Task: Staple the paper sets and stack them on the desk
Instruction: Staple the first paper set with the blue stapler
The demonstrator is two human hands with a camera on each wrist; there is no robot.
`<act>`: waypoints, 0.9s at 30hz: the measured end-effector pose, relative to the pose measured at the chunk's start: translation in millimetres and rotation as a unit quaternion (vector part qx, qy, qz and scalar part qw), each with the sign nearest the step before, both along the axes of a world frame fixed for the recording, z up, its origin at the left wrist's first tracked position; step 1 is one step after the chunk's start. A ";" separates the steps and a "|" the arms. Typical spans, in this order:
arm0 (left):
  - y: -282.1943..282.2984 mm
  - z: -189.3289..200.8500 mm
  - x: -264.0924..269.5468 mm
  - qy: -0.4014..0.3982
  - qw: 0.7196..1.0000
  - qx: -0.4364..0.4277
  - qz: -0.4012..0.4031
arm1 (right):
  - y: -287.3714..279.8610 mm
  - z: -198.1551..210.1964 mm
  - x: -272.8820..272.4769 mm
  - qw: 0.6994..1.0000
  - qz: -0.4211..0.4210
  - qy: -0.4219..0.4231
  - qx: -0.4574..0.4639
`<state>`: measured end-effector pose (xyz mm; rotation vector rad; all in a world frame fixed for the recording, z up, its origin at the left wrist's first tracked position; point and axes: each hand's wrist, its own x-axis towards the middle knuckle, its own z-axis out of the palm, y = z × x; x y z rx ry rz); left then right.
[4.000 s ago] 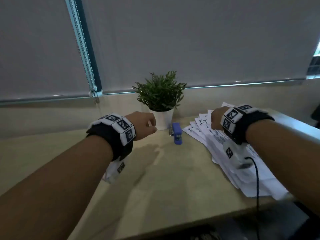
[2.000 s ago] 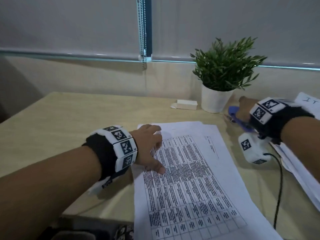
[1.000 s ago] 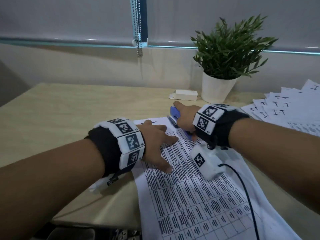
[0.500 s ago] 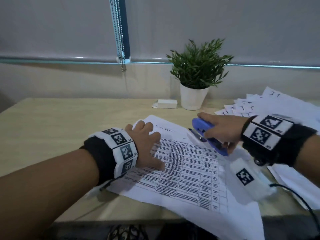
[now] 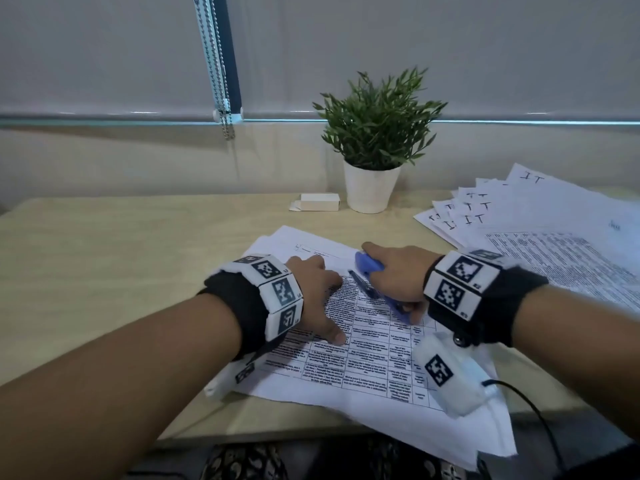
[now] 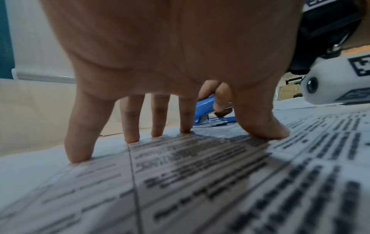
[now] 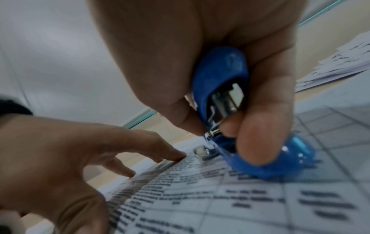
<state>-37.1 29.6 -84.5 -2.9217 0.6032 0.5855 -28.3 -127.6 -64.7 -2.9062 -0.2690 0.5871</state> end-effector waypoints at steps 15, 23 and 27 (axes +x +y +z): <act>0.5 -7.3 6.1 -0.012 1.000 -0.003 -0.013 | -4.3 3.8 5.9 0.999 -0.021 0.029 0.002; -2.5 -5.1 5.5 -0.005 1.000 0.006 -0.015 | -0.8 -2.2 4.7 0.997 -0.049 0.026 0.062; -2.2 -7.2 5.9 -0.011 1.000 0.001 -0.013 | 7.3 -6.0 7.4 0.993 -0.080 0.030 0.084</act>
